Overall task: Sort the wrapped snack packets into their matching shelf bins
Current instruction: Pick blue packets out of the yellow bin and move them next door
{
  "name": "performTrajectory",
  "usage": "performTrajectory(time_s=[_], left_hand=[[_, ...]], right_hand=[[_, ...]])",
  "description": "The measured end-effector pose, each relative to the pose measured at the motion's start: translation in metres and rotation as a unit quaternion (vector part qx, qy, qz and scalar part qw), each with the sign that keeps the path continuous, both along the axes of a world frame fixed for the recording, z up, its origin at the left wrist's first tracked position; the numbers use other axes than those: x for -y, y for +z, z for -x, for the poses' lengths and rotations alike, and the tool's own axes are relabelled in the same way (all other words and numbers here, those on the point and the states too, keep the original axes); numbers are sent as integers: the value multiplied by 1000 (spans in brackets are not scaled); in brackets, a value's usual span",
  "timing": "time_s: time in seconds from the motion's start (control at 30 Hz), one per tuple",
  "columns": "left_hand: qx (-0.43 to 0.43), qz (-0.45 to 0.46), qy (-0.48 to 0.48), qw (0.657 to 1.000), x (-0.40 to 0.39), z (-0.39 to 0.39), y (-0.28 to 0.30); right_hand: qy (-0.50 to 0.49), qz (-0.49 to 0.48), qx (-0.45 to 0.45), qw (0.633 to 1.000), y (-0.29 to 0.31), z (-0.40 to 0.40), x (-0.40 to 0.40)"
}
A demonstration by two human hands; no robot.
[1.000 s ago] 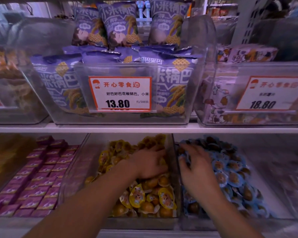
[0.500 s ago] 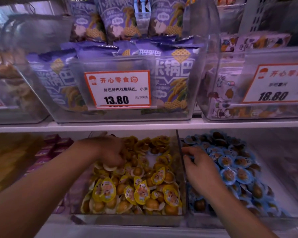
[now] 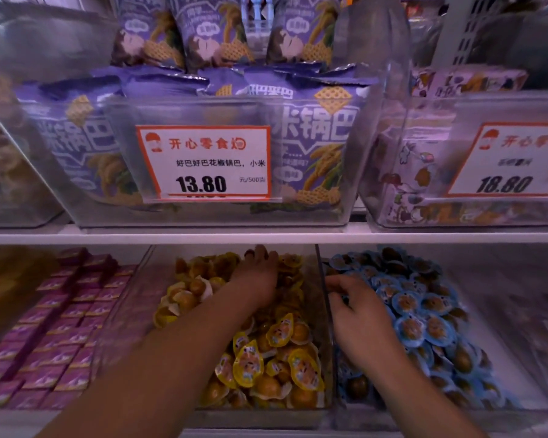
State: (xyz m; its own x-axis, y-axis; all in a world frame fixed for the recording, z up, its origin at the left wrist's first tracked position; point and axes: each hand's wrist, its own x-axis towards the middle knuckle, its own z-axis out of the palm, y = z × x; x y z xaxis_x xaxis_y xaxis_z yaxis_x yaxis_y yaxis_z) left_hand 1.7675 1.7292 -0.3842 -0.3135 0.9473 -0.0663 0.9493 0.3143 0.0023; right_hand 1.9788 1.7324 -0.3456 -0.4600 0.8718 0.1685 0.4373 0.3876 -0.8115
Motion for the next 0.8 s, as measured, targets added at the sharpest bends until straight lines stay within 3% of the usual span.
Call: performTrajectory(time_s=[0.17, 0.37, 0.47, 0.63, 0.7, 0.73, 0.77, 0.8], left_hand=[[-15, 41, -98, 994, 6, 10, 2], [-43, 137, -67, 987, 9, 12, 20], [-13, 161, -47, 986, 14, 18, 33], [123, 82, -29, 989, 37, 28, 57], [198, 5, -19, 980, 49, 31, 69], [258, -55, 12, 964, 56, 29, 76], [351, -127, 57, 926, 63, 22, 83], [474, -204, 104, 850, 71, 12, 88]], right_hand=[[7, 3, -14, 1000, -1, -1, -1], [18, 4, 0, 1000, -1, -4, 0], [19, 8, 2, 1000, 1, -4, 0], [23, 9, -1, 1000, 0, -5, 0], [25, 10, -5, 1000, 0, -5, 0], [21, 9, -8, 1000, 1, -4, -1], [12, -2, -15, 1000, 2, -4, 0], [-2, -28, -32, 999, 5, -3, 1]])
